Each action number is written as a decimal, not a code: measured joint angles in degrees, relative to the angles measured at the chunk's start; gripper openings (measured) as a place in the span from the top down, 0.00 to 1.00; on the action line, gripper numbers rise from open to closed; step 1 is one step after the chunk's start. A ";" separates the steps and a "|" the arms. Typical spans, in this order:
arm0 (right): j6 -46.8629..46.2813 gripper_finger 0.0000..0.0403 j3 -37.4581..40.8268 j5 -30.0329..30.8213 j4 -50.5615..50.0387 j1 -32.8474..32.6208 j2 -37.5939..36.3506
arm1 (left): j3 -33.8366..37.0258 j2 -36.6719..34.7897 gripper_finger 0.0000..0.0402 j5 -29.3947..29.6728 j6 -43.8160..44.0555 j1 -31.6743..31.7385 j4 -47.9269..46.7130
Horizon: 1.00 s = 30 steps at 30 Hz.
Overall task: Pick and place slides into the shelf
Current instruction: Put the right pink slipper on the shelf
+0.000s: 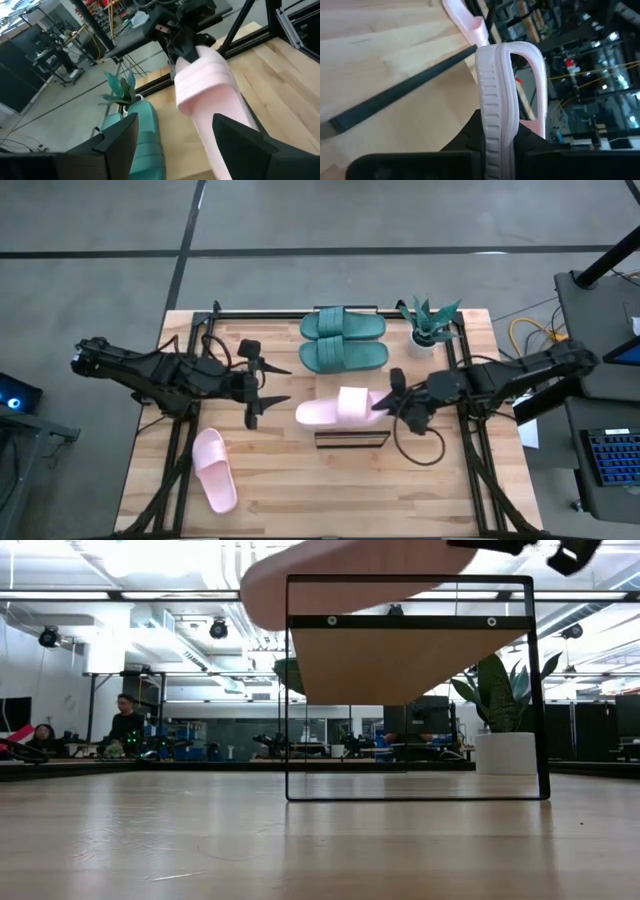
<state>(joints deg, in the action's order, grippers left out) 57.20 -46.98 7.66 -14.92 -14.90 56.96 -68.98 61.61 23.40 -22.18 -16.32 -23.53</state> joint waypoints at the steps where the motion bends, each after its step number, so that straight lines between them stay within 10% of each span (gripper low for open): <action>1: 0.42 0.94 1.53 -0.14 1.34 0.00 -1.14 | 0.44 -0.12 0.40 0.00 0.08 0.01 -0.07; 30: 3.37 0.93 18.80 -3.41 5.37 0.33 -10.16 | 4.53 -0.14 0.40 2.19 0.87 0.07 0.50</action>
<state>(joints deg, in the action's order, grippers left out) 60.57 -28.18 4.25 -9.56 -14.57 46.81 -64.46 61.47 25.58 -21.31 -16.25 -23.04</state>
